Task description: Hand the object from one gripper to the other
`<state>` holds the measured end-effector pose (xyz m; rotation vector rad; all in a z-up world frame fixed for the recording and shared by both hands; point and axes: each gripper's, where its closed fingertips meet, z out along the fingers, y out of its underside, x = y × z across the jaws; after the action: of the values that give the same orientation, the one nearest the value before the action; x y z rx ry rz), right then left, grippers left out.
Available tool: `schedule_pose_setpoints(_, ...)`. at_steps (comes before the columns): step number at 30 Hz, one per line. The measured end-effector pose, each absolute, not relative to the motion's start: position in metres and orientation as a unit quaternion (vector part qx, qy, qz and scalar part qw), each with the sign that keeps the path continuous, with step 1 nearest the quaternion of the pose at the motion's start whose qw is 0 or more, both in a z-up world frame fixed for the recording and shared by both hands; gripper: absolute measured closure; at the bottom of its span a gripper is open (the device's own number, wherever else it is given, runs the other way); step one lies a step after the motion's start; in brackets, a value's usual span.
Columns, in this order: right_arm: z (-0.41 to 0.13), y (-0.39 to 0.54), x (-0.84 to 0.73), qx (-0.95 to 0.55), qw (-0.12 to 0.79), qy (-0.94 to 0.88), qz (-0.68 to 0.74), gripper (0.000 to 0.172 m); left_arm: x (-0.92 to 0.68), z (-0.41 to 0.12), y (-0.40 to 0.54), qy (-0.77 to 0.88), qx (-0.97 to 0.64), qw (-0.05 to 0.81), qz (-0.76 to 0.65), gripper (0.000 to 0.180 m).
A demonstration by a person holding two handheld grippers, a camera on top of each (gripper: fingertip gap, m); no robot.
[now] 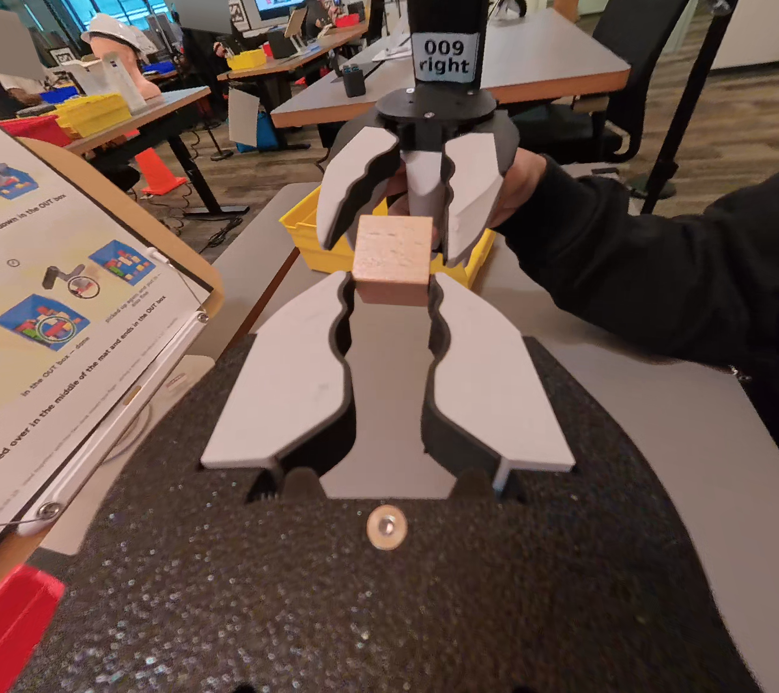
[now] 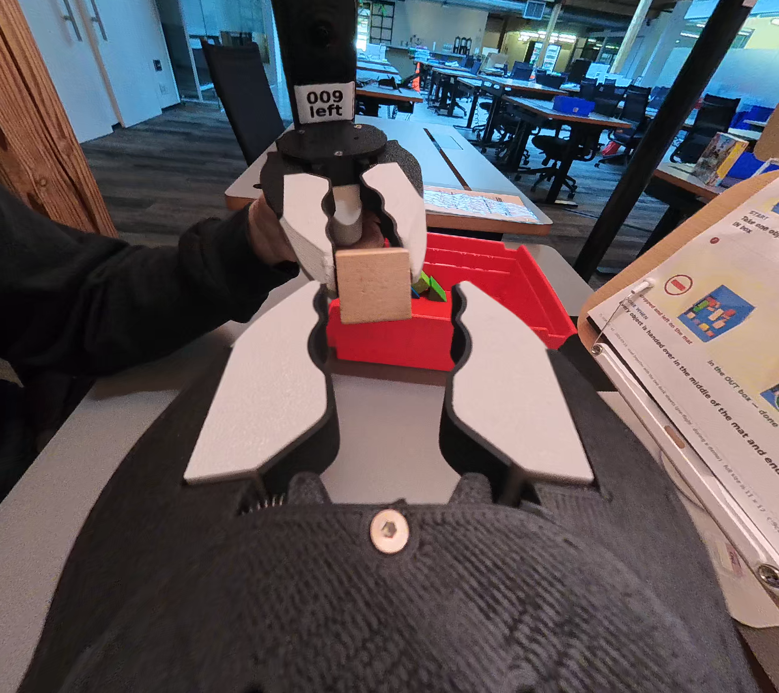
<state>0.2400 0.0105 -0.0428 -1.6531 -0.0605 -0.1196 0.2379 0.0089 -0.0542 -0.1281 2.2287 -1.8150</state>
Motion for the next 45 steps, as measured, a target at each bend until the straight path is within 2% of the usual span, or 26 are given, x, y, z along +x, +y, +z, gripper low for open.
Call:
schedule_pose_setpoints(5, -0.044, 0.014, 0.233, -0.739, 0.67, -0.051, -0.053, 0.138, 0.237, -0.06, 0.004, 0.779, -0.042, 0.133, -0.611, 0.148)
schedule_pose_setpoints(11, -0.043, 0.011, 0.234, -0.745, 0.662, -0.047, -0.06, 0.138, 0.239, -0.058, 0.001, 0.773, -0.05, 0.145, -0.615, 0.147)
schedule_pose_setpoints(14, -0.038, -0.002, 0.252, -0.745, 0.659, 0.0, -0.101, 0.138, 0.252, -0.064, 0.005, 0.778, -0.08, 0.171, -0.599, 0.136)
schedule_pose_setpoints(16, -0.039, -0.025, 0.273, -0.748, 0.647, 0.064, -0.132, 0.138, 0.257, -0.068, 0.01, 0.785, -0.097, 0.177, -0.585, 0.139)
schedule_pose_setpoints(18, -0.052, -0.07, 0.309, -0.759, 0.596, 0.169, -0.201, 0.138, 0.259, -0.068, 0.013, 0.782, -0.11, 0.169, -0.59, 0.14)
schedule_pose_setpoints(21, -0.09, -0.16, 0.348, -0.77, 0.472, 0.32, -0.286, 0.138, 0.262, -0.065, 0.016, 0.768, -0.133, 0.154, -0.607, 0.144)
schedule_pose_setpoints(25, -0.14, -0.242, 0.359, -0.75, 0.399, 0.457, -0.264, 0.138, 0.266, -0.068, 0.017, 0.763, -0.154, 0.127, -0.615, 0.15)
schedule_pose_setpoints(30, -0.202, -0.279, 0.351, -0.772, 0.297, 0.529, -0.193, 0.138, 0.269, -0.076, 0.015, 0.767, -0.166, 0.111, -0.61, 0.154)
schedule_pose_setpoints(35, -0.23, -0.279, 0.344, -0.807, 0.234, 0.518, -0.16, 0.138, 0.27, -0.083, 0.014, 0.776, -0.169, 0.107, -0.599, 0.154)
schedule_pose_setpoints(38, -0.23, -0.281, 0.342, -0.812, 0.218, 0.516, -0.164, 0.138, 0.27, -0.086, 0.016, 0.781, -0.17, 0.103, -0.592, 0.154)
schedule_pose_setpoints(42, -0.211, -0.283, 0.345, -0.792, 0.239, 0.527, -0.198, 0.126, 0.272, -0.086, 0.02, 0.778, -0.178, 0.101, -0.594, 0.154)
schedule_pose_setpoints(45, -0.185, -0.281, 0.351, -0.782, 0.269, 0.505, -0.248, 0.125, 0.275, -0.083, 0.026, 0.773, -0.191, 0.109, -0.596, 0.154)
